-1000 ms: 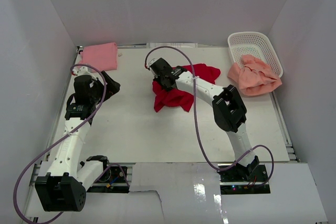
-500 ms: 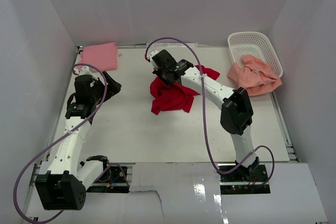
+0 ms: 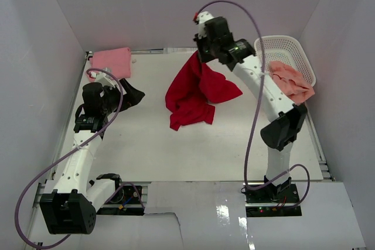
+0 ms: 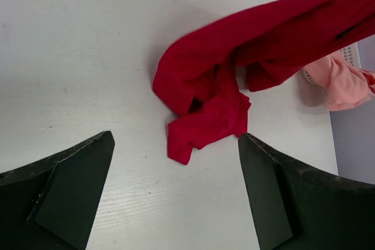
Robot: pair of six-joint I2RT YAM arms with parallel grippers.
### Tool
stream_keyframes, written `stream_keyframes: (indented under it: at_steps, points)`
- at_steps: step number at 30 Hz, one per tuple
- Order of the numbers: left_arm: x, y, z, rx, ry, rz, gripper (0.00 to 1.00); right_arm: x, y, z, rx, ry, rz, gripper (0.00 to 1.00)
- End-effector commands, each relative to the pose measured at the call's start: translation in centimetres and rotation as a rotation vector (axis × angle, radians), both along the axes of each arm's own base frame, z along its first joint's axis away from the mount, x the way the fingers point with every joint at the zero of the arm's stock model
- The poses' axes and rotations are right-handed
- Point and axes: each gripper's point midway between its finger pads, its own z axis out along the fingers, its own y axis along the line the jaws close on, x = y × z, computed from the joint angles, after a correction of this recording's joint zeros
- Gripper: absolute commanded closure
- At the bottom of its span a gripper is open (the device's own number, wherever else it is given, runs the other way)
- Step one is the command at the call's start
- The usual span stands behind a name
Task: Fold and stack the t-shirts
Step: Flatten out the tshirt
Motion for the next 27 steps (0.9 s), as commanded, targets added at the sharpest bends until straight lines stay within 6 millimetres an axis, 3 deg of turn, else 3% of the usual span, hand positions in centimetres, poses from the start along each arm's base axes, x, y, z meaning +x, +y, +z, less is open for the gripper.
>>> stream_keyframes:
  at_steps: [1,3,4,6,7,9,11,14,16,17,18,21,24,27]
  points:
    - [-0.5,-1.4,1.7,-0.02,-0.082,-0.096,0.02,1.4,-9.4,6.9,0.163,-0.058,-0.218,0.92]
    - [-0.6,-1.6,1.7,-0.025,-0.084,-0.108,0.02,2.2,-13.9,6.6,0.184,-0.039,-0.336,0.92]
    - [-0.6,-1.7,1.9,-0.026,-0.091,-0.12,0.02,3.1,-17.7,4.7,0.166,-0.002,-0.423,0.92]
    - [-0.7,-1.9,2.0,-0.028,-0.098,-0.128,0.02,3.1,-20.9,4.2,0.181,0.013,-0.506,0.92]
    - [-0.8,-2.1,2.0,-0.028,-0.102,-0.139,0.02,3.1,-23.0,2.9,0.184,0.043,-0.545,0.92]
    - [-0.8,-2.3,2.1,-0.028,-0.111,-0.15,0.02,2.7,-23.0,4.4,0.248,0.011,-0.497,0.92]
    - [-0.9,-2.9,2.2,-0.026,-0.116,-0.175,0.02,2.2,-21.6,5.6,0.292,0.01,-0.421,0.92]
    - [-1.0,-4.1,2.3,-0.012,-0.128,-0.224,0.02,1.4,-17.8,7.5,0.34,0.037,-0.265,0.92]
    - [-1.3,-5.4,2.3,-0.001,-0.129,-0.265,0.02,-0.1,-14.4,6.8,0.304,0.098,-0.163,0.92]
    - [-1.3,-5.8,2.1,0.016,-0.132,-0.283,0.02,-1.0,-13.0,7.9,0.314,0.093,-0.114,0.92]
    - [-1.6,-6.2,1.6,0.025,-0.112,-0.3,0.02,-2.5,-10.9,7.7,0.306,0.126,-0.051,0.92]
    - [-2.1,-8.5,0.5,0.085,-0.07,-0.374,0.02,-5.3,-7.2,8.4,0.313,0.141,0.054,0.92]
    - [-3.7,-11.5,0.6,0.15,-0.126,-0.521,0.03,-7.1,-5.9,10.5,0.347,0.114,0.099,0.92]
    - [-4.7,-12.7,1.3,0.194,-0.229,-0.605,0.03,-8.0,-6.1,12.3,0.372,0.091,0.111,0.92]
